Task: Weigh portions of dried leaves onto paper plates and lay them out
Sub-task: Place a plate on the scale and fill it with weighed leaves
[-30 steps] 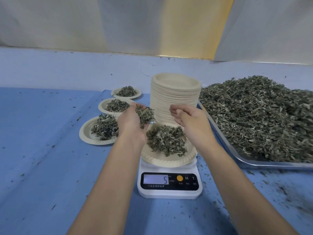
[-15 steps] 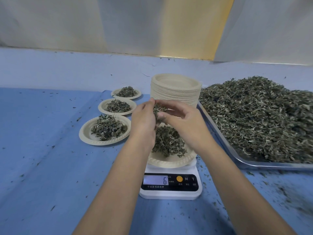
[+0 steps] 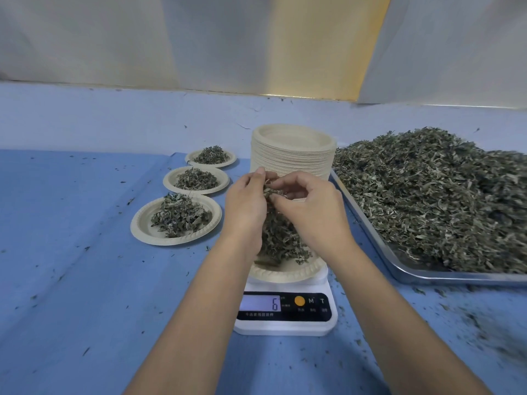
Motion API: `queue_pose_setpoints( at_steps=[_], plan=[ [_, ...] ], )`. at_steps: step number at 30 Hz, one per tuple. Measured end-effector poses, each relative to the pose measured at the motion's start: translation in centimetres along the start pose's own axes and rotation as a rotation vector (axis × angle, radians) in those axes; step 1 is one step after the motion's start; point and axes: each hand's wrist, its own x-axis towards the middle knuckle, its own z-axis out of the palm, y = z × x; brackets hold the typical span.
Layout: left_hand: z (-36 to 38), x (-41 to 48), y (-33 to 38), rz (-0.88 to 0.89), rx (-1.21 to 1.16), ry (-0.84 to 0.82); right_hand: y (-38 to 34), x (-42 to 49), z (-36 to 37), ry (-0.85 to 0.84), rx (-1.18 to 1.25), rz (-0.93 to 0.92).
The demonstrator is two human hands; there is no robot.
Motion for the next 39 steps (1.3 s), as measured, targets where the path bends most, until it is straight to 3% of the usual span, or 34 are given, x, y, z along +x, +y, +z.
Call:
queue_pose_setpoints(
  at_steps=[9,19,32,39],
  plan=[
    [-1.8,1.1,0.8,-0.063,-0.263,0.105,0.8,1.2,-1.2,0.089,0.152,0.105],
    [-2.1,1.0,0.9,-0.059,-0.287,0.127,1.0,0.9,-1.1,0.096,0.079,0.085],
    [-2.1,1.2,0.7,-0.068,-0.281,0.121,0.8,0.8,-0.9,0.073,0.154,0.091],
    [-0.9,0.7,1.3,-0.195,-0.415,0.032,0.2,0.9,-0.9,0.14,0.301,0.107]
  ],
)
